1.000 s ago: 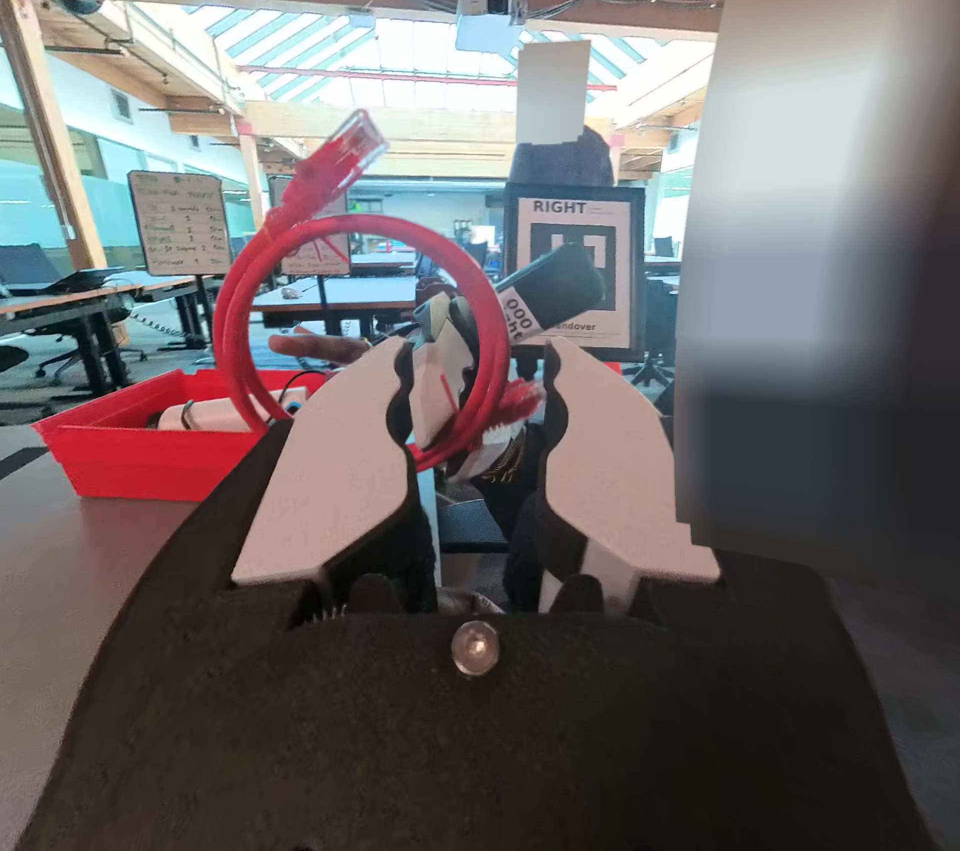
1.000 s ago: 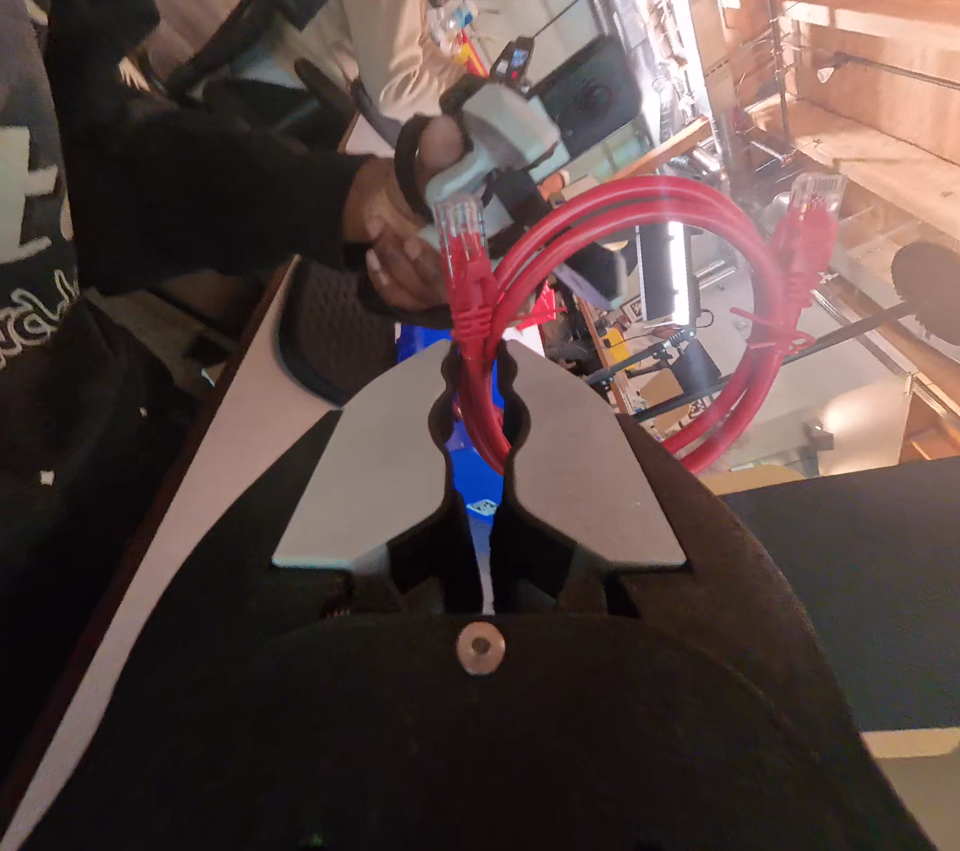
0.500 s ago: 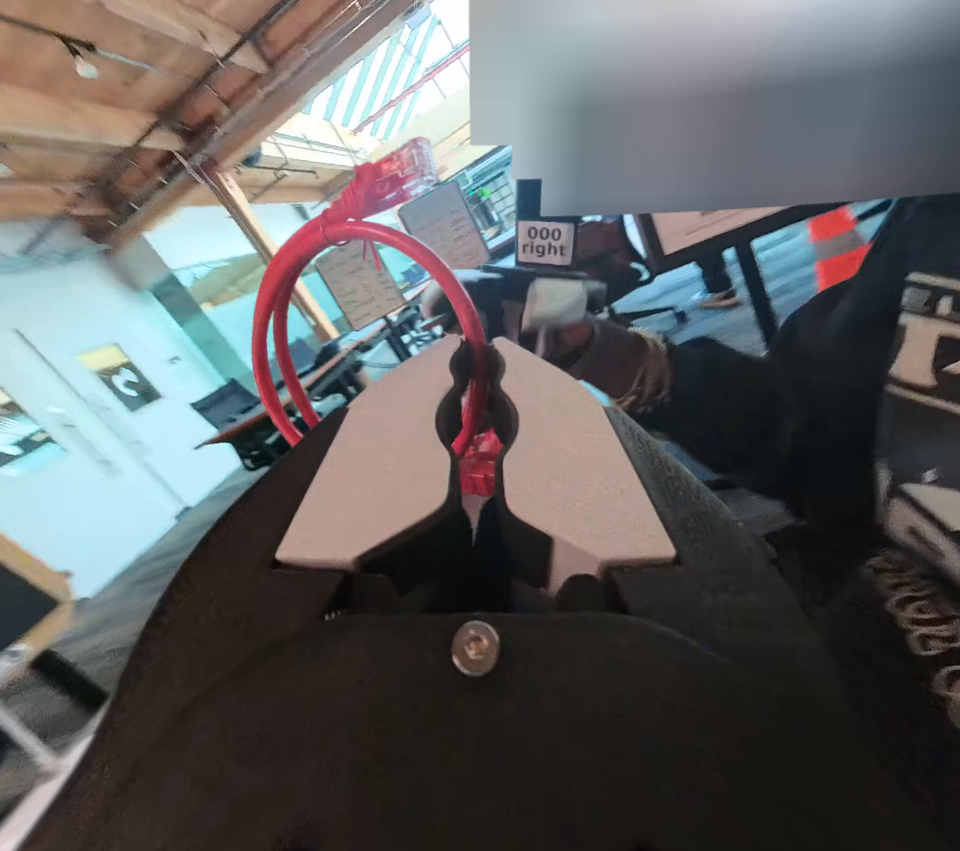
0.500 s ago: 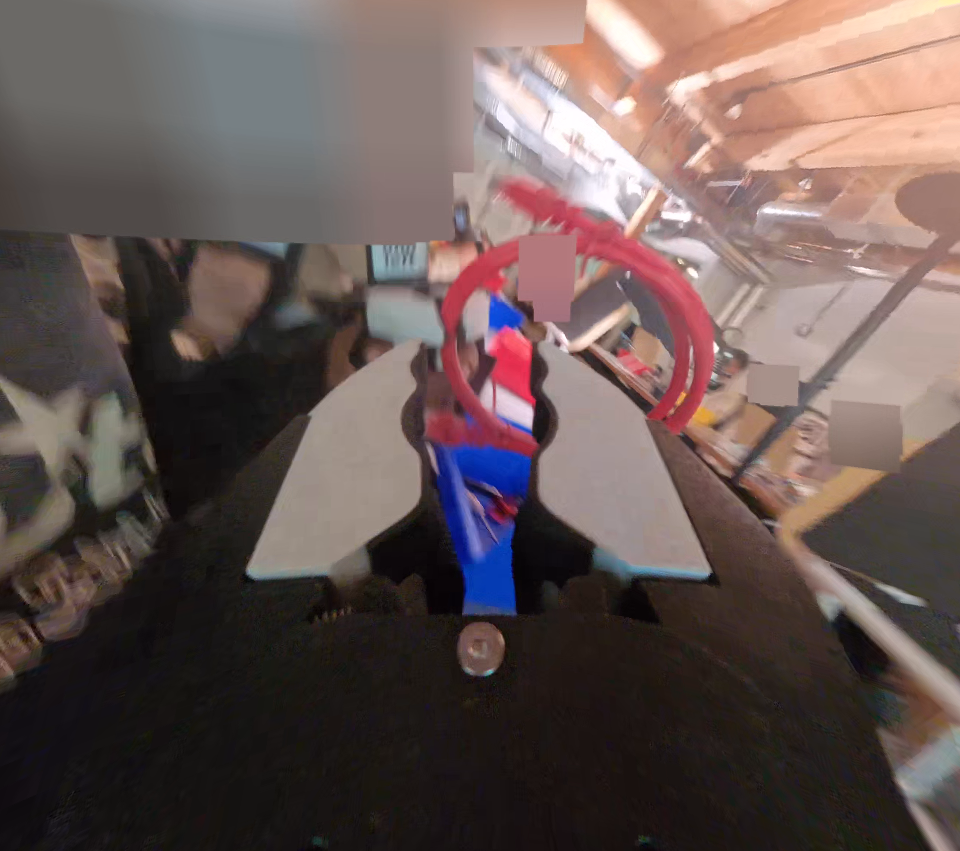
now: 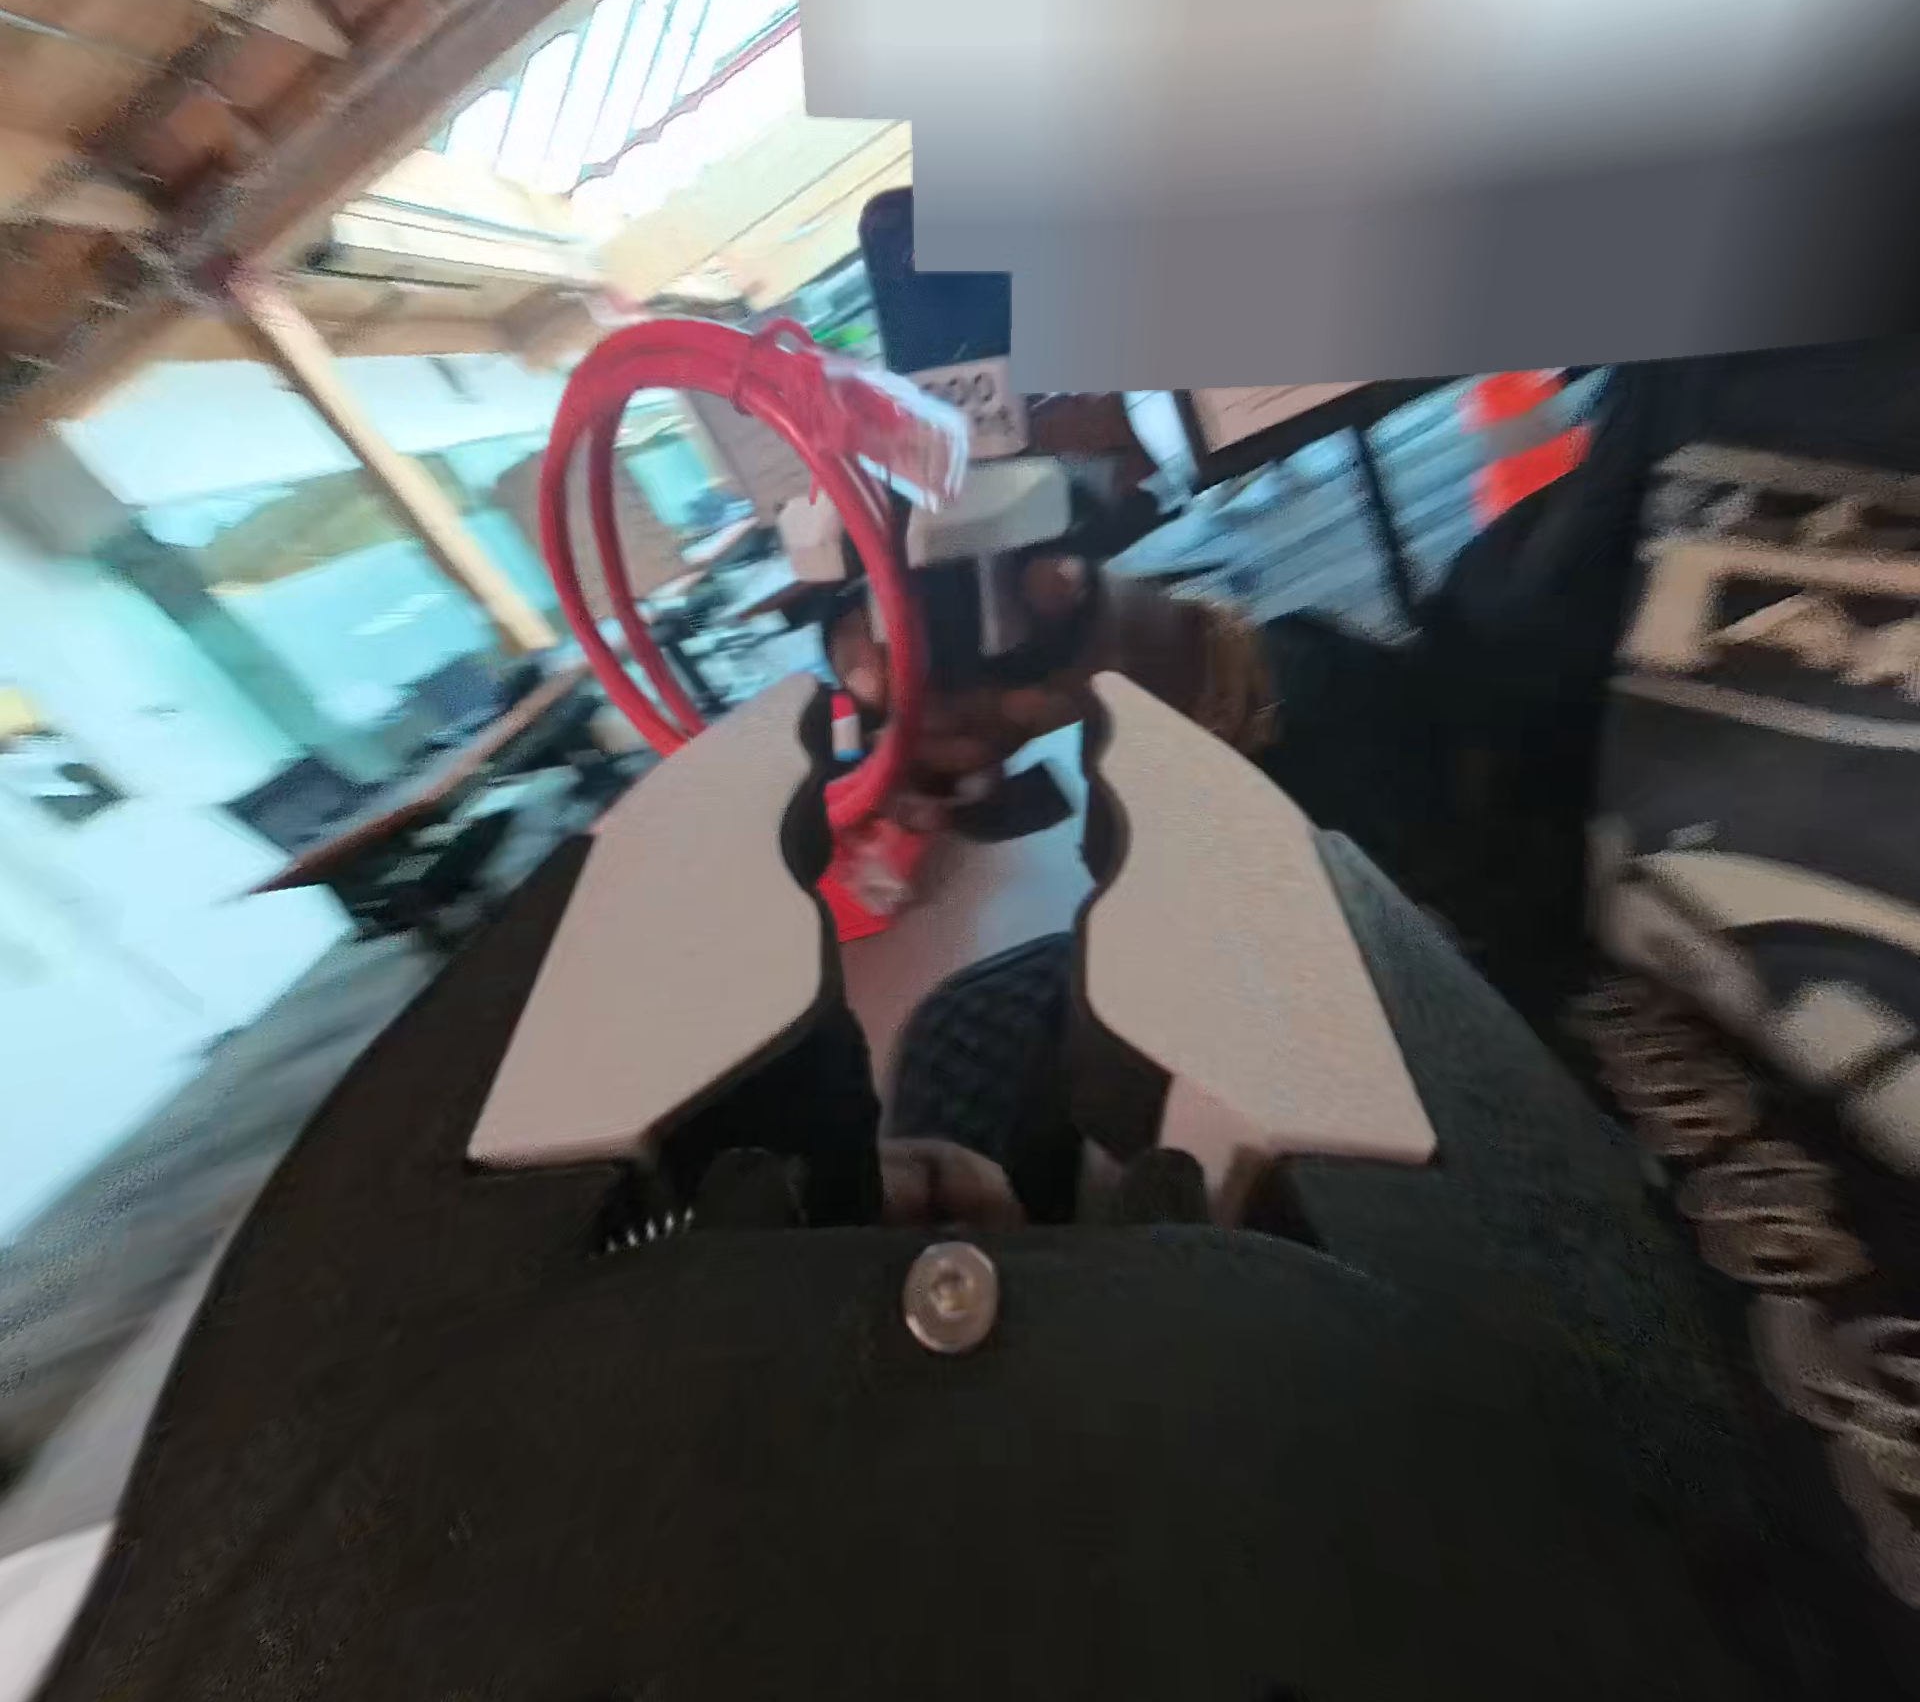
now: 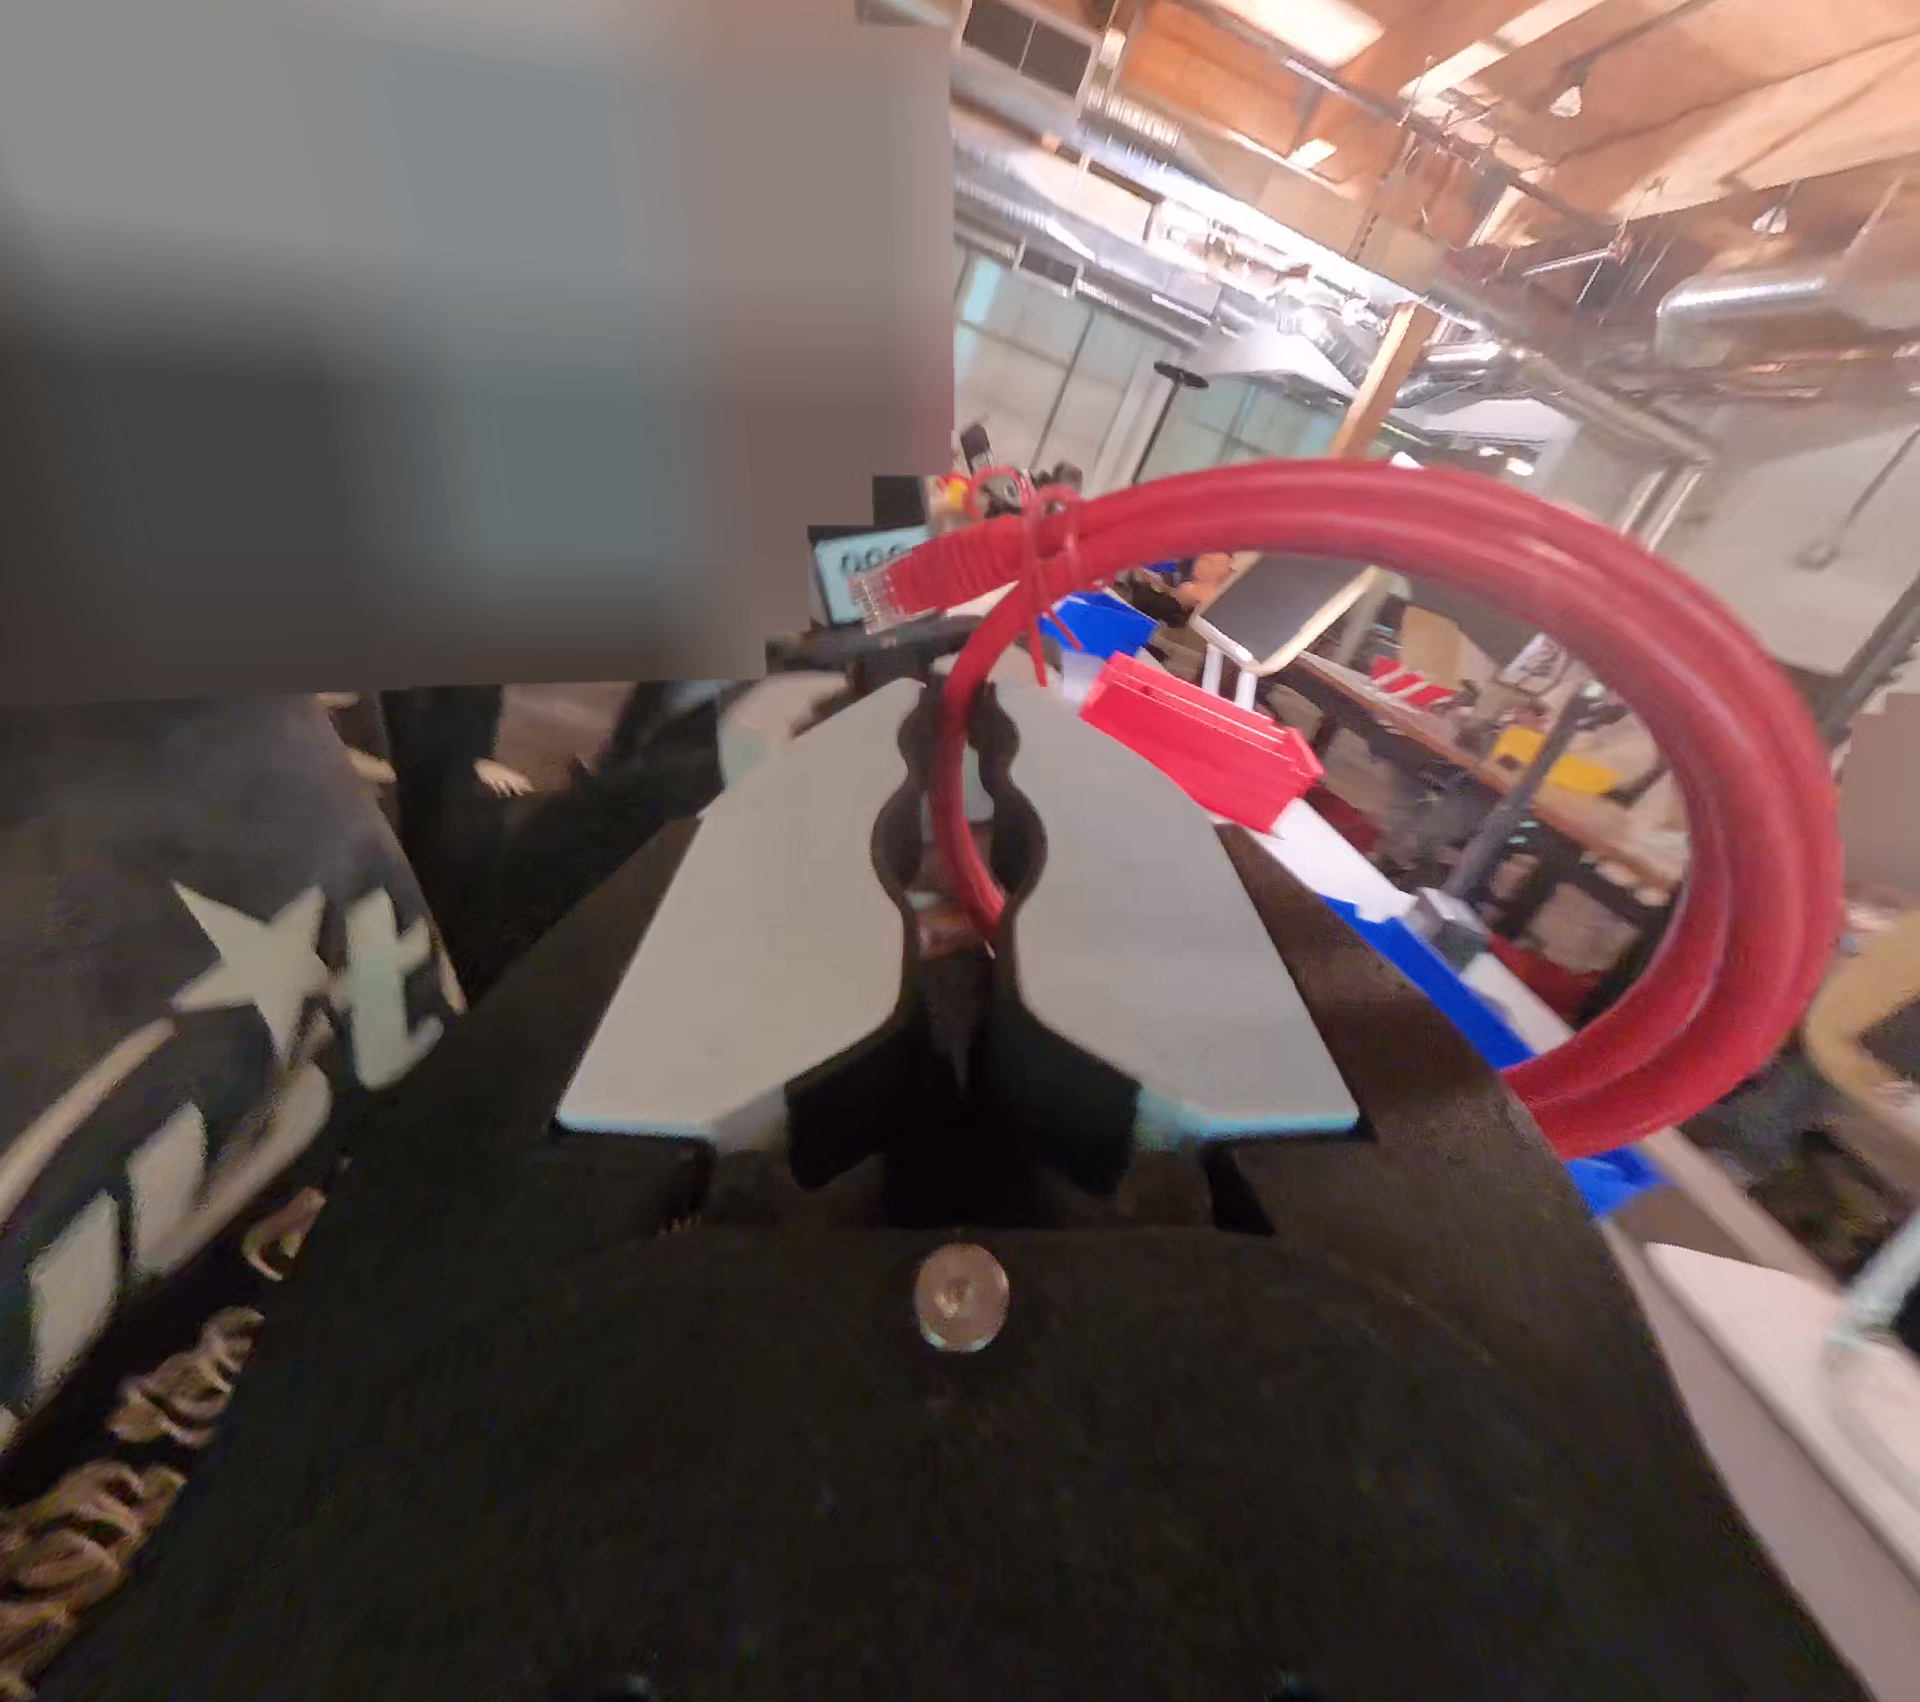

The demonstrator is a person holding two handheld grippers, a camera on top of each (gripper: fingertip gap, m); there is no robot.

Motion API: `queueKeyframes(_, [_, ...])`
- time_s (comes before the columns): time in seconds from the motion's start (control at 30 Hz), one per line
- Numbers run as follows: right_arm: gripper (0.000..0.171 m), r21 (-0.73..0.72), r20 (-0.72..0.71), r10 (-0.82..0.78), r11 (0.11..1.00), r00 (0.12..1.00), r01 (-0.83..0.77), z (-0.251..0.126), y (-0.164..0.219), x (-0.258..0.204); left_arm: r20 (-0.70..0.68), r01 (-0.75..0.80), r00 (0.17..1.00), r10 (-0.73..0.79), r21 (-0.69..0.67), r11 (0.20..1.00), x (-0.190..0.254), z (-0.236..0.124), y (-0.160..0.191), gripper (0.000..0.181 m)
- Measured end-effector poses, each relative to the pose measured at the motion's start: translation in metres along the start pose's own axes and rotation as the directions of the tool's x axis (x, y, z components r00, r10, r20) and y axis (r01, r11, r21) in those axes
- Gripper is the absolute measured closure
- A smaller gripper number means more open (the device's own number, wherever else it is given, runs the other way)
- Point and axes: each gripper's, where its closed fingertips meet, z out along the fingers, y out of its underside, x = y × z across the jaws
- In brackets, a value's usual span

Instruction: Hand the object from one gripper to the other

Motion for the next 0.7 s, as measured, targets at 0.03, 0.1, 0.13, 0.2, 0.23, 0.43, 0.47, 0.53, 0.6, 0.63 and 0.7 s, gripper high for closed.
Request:
queueKeyframes(0.03, [0.163,-0.034,0.004,-0.067,0.997,0.998,0.067,0.0,0.004,-0.002,-0.061,0.099,0.993,-0.096,0.05,0.994,0.004,-0.005,-0.007,0.128])
queueKeyframes(0.1, [0.165,-0.116,0.035,-0.174,0.977,0.984,0.177,-0.001,0.014,-0.007,-0.079,0.278,0.96,-0.268,0.176,0.944,-0.009,-0.015,-0.023,0.124])
queueKeyframes(0.13, [0.164,-0.162,0.063,-0.214,0.962,0.975,0.221,-0.001,0.02,-0.011,-0.068,0.35,0.937,-0.344,0.235,0.907,-0.019,-0.019,-0.029,0.123])
queueKeyframes(0.2, [0.165,-0.245,0.13,-0.262,0.926,0.956,0.287,-0.002,0.032,-0.02,-0.069,0.448,0.891,-0.449,0.297,0.844,-0.03,-0.021,-0.034,0.121])
queueKeyframes(0.23, [0.165,-0.287,0.163,-0.278,0.905,0.947,0.315,-0.003,0.039,-0.024,-0.077,0.469,0.88,-0.468,0.29,0.834,-0.029,-0.019,-0.033,0.121])
queueKeyframes(0.43, [0.165,-0.452,0.266,-0.33,0.787,0.906,0.42,-0.008,0.069,-0.032,-0.082,0.49,0.869,-0.487,0.021,0.871,0.0,0.006,-0.006,0.137])
queueKeyframes(0.47, [0.165,-0.463,0.278,-0.329,0.777,0.902,0.426,-0.009,0.071,-0.033,-0.094,0.49,0.867,-0.49,-0.018,0.871,0.005,0.008,-0.004,0.142])
queueKeyframes(0.53, [0.164,-0.483,0.288,-0.318,0.766,0.903,0.424,-0.01,0.075,-0.034,-0.125,0.467,0.875,-0.468,-0.035,0.883,0.012,0.01,-0.005,0.16])
queueKeyframes(0.6, [0.165,-0.476,0.265,-0.311,0.782,0.913,0.404,-0.01,0.073,-0.031,-0.13,0.411,0.904,-0.406,0.009,0.912,0.012,0.011,-0.01,0.165])
queueKeyframes(0.63, [0.165,-0.463,0.235,-0.306,0.799,0.923,0.383,-0.009,0.069,-0.028,-0.122,0.37,0.924,-0.363,0.043,0.928,0.01,0.01,-0.013,0.165])
queueKeyframes(0.7, [0.159,-0.42,0.154,-0.262,0.856,0.953,0.303,-0.011,0.058,-0.019,-0.079,0.239,0.97,-0.231,0.106,0.965,0.006,0.008,-0.019,0.166])
